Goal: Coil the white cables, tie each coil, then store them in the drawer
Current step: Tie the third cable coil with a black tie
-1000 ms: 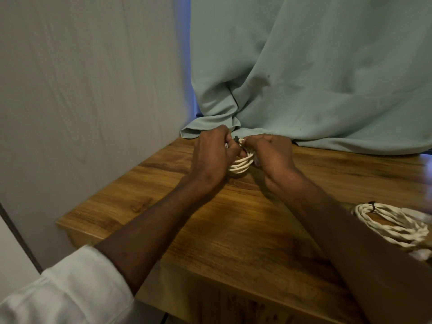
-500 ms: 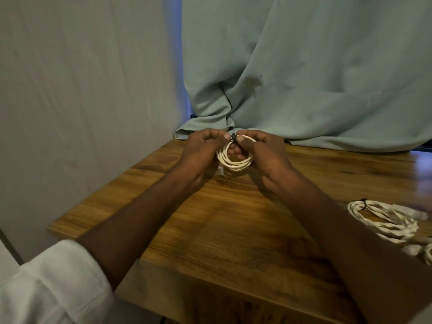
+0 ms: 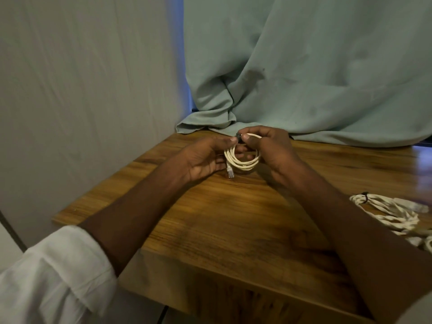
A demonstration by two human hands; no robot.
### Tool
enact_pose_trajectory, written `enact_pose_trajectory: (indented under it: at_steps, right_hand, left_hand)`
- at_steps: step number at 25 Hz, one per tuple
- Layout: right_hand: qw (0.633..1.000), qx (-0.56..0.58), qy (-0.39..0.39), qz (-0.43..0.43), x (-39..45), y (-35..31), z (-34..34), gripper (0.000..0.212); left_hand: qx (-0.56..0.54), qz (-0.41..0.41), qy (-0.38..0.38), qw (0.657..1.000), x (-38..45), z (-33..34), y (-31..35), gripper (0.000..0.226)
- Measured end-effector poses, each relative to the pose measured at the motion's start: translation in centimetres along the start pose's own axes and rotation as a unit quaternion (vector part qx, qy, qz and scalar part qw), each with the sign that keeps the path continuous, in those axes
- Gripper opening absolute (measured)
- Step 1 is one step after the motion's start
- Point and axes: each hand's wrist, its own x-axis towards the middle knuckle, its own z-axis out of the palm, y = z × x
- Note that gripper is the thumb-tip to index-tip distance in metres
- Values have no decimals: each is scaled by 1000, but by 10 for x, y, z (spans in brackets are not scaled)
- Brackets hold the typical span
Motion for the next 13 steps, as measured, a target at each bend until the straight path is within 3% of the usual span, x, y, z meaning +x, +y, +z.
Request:
enact_pose_trajectory:
  at_steps: [3, 5, 8, 13]
  right_hand:
    - [998, -18, -19, -50, -6, -2, 2, 15]
    - [999, 3, -34, -33, -6, -5, -1, 18]
    - [997, 38, -66, 7, -5, -8, -6, 23]
    - [982, 162, -93, 38, 4, -6, -4, 31]
  left_hand:
    - [6, 5, -14, 1000, 0, 1, -1, 27]
    - [-18, 43, 5, 999, 0, 0, 1, 15]
    - [-86, 85, 38, 992, 4, -6, 5, 17]
    - [-143, 122, -6, 982, 9, -3, 6, 19]
